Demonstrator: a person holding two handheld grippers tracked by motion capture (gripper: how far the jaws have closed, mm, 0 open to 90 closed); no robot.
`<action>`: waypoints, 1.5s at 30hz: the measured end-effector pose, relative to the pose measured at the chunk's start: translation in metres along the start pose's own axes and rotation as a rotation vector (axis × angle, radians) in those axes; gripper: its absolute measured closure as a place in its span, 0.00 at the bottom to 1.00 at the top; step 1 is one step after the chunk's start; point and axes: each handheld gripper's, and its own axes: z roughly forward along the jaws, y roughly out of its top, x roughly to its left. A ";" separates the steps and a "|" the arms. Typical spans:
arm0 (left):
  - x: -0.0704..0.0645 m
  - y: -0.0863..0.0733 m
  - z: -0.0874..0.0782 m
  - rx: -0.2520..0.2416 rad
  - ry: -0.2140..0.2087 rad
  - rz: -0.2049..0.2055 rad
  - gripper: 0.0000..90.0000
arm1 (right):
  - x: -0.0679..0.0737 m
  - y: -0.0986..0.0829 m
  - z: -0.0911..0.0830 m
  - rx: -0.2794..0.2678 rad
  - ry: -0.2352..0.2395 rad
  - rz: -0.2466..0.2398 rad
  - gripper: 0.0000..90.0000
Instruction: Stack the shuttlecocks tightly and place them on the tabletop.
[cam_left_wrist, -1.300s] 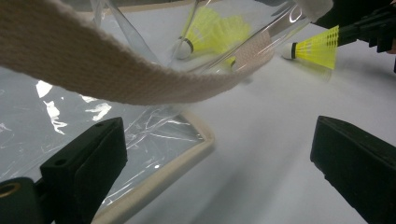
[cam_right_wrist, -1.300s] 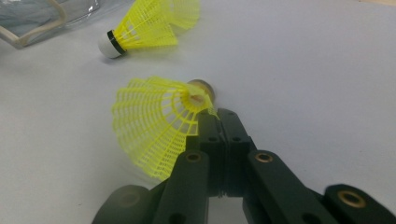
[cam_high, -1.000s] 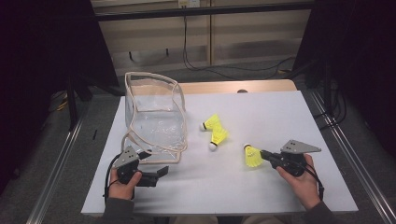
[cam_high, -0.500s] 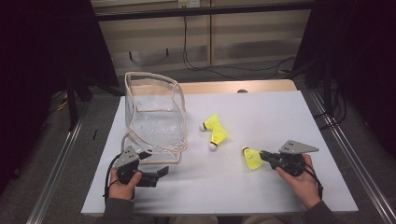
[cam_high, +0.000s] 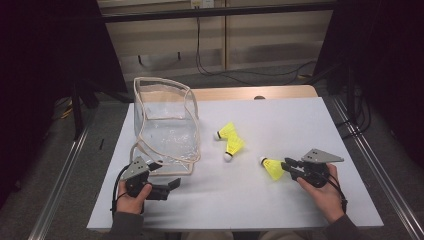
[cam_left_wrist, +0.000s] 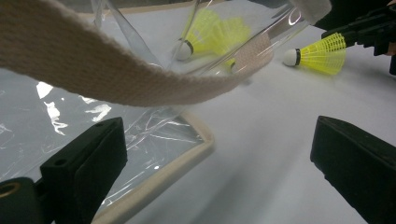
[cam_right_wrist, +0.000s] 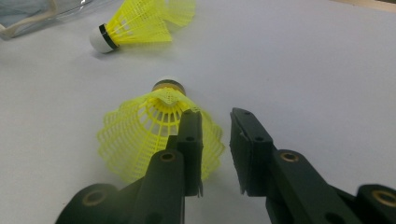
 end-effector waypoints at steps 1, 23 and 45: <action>0.000 0.000 0.000 -0.001 0.000 -0.001 0.04 | 0.001 0.000 -0.001 -0.001 0.002 0.002 0.82; -0.001 0.000 0.001 -0.003 -0.005 -0.003 0.04 | 0.008 -0.004 -0.015 -0.028 0.022 0.060 0.55; -0.003 0.000 0.002 -0.003 -0.006 -0.002 0.04 | 0.024 -0.004 -0.016 -0.045 0.064 0.118 0.17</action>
